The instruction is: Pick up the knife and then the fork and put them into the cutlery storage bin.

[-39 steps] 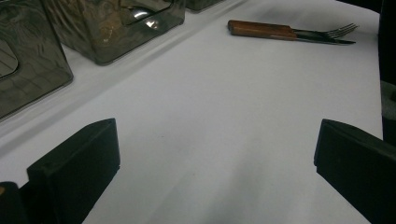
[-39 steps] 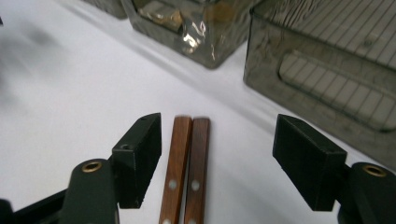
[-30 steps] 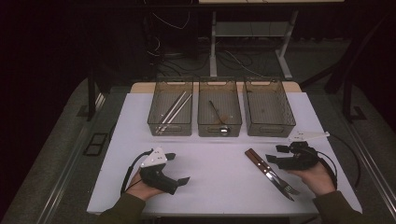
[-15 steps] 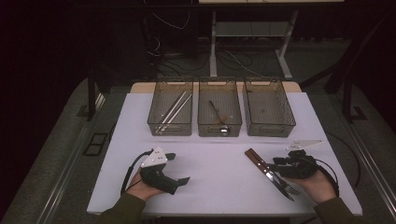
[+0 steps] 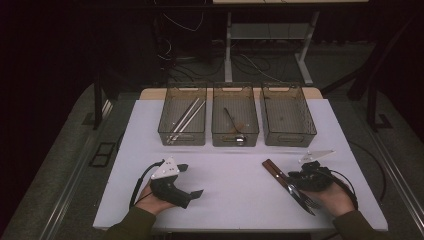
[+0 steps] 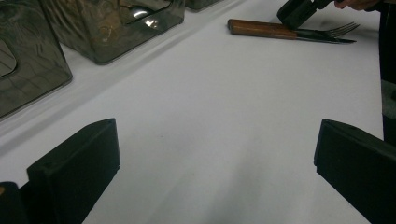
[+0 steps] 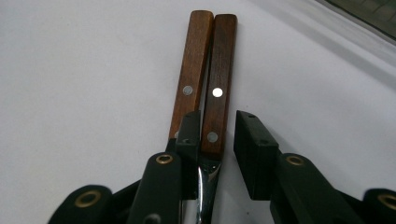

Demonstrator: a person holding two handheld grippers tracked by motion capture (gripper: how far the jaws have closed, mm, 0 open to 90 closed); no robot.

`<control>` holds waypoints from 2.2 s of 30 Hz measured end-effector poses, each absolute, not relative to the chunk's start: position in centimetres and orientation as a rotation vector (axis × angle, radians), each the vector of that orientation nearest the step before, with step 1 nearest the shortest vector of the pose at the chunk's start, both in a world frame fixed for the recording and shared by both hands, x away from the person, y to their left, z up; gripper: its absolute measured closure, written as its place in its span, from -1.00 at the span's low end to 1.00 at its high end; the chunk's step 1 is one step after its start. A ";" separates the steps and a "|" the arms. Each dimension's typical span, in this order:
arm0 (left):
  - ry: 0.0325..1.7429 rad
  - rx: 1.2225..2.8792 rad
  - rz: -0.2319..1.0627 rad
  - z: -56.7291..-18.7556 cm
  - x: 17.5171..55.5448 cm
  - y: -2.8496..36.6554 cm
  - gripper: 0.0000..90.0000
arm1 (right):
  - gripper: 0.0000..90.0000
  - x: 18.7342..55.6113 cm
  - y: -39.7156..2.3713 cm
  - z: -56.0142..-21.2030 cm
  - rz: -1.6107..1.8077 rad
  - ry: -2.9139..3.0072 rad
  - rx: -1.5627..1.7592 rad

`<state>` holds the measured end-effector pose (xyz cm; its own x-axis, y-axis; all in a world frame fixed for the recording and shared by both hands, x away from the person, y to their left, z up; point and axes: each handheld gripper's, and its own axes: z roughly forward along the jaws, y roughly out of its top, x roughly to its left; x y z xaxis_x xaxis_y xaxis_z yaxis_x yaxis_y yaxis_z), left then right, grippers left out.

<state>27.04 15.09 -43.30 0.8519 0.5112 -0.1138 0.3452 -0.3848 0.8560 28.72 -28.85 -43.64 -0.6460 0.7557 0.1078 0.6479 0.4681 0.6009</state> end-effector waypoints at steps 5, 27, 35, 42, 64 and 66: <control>0.627 2.011 0.206 -43.3 27.1 15.1 -1.00 | 0.60 28.8 -28.7 -43.7 0.910 2.550 1.218; 0.629 2.010 0.206 -43.3 27.1 15.1 -1.00 | 0.65 30.2 -27.9 -43.3 0.739 2.656 1.208; 0.623 2.018 0.204 -43.3 27.0 15.0 -1.00 | 0.65 31.6 -26.5 -42.5 0.529 2.756 1.216; 0.622 2.020 0.200 -43.3 27.0 15.0 -1.00 | 0.61 33.0 -25.5 -42.2 0.377 2.837 1.248; 0.621 2.019 0.202 -43.4 27.0 14.9 -1.00 | 0.72 34.0 -24.9 -42.0 0.265 2.885 1.255; 0.621 2.020 0.200 -43.3 27.0 15.0 -1.00 | 0.72 34.0 -25.1 -41.9 0.286 2.880 1.253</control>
